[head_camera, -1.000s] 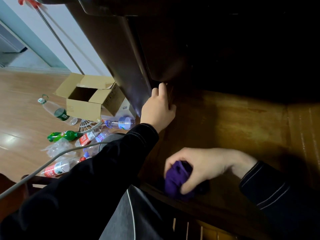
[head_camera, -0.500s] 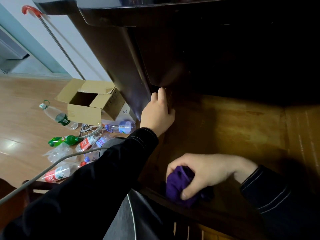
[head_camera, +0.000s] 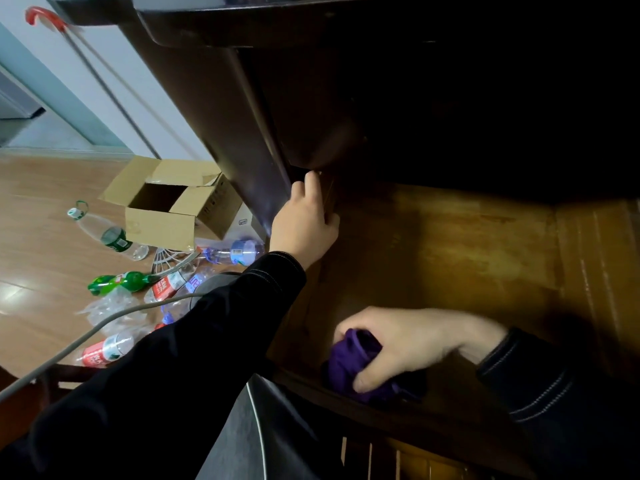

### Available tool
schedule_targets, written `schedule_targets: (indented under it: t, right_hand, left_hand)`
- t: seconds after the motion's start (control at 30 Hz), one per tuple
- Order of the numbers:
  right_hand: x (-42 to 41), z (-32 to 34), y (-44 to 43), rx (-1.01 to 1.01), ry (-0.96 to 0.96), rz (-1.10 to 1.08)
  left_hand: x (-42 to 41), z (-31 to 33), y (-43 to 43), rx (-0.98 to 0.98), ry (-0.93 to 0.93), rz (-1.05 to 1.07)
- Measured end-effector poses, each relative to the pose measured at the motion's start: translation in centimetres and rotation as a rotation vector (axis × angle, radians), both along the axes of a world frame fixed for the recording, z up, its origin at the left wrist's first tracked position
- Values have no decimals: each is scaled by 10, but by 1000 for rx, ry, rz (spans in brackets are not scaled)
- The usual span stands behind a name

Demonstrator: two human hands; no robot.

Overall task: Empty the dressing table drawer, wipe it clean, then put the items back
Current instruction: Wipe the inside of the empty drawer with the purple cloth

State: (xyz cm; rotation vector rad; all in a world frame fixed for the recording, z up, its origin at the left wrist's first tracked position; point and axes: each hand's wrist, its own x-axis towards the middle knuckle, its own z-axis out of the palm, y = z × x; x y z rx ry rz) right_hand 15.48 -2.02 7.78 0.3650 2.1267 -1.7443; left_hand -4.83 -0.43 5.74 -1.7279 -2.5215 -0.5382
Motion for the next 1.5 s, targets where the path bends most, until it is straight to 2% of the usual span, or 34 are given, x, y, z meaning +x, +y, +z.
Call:
schedule_targets:
  t: [0.1, 0.23, 0.27, 0.37, 0.43, 0.5, 0.57, 0.63, 0.8, 0.87, 0.97, 1.0, 1.13, 1.2, 1.27, 1.33, 1.43, 1.5]
  right_hand:
    - [-8, -13, -11, 103, -25, -66]
    - [-6, -17, -2, 249, -38, 25]
    - [-2, -15, 2, 251, -36, 35]
    - [6, -3, 9, 78, 11, 54]
    - [2, -6, 5, 75, 28, 39]
    - [-7, -19, -8, 200, -47, 58]
    - [-16, -32, -18, 355, -225, 133]
    - [-16, -31, -16, 410, -279, 195]
    - [2, -5, 7, 163, -72, 122]
    - [-4, -17, -3, 229, -99, 99]
    - [-17, -37, -21, 386, -304, 132]
    - [-18, -37, -20, 398, -319, 136]
    - [-1, -12, 6, 275, -173, 214]
    - [5, -5, 10, 238, -164, 247]
    - [0, -14, 5, 284, -198, 268]
    - [-8, -25, -7, 334, -208, 226]
    - [-17, -32, -21, 317, -172, 51]
    - [-18, -26, -18, 281, -148, 54]
  left_hand:
    - [-2, -1, 1, -11, 6, -7]
    - [-1, -2, 1, 10, -11, 9]
    - [1, -1, 1, 7, -16, 5]
    - [3, 0, 0, -3, -28, 5]
    - [3, 1, 0, -13, -32, 12]
    - [3, 1, 0, -21, -27, 15]
    - [3, 1, 0, -25, -22, 13]
    - [3, 1, 0, -25, -21, 13]
    - [3, 1, -1, -27, -17, 15]
    - [4, 2, -1, -28, -19, 21]
    - [5, 2, -2, -22, -24, 21]
    - [5, 2, -2, -20, -24, 22]
    - [4, 2, -2, -16, -28, 15]
    - [4, 1, -2, -11, -29, 17]
    - [3, 1, -1, -11, -32, 18]
    - [3, 1, -2, -18, -32, 9]
    - [5, 2, -2, -25, -27, 6]
    - [5, 2, -2, -27, -30, 12]
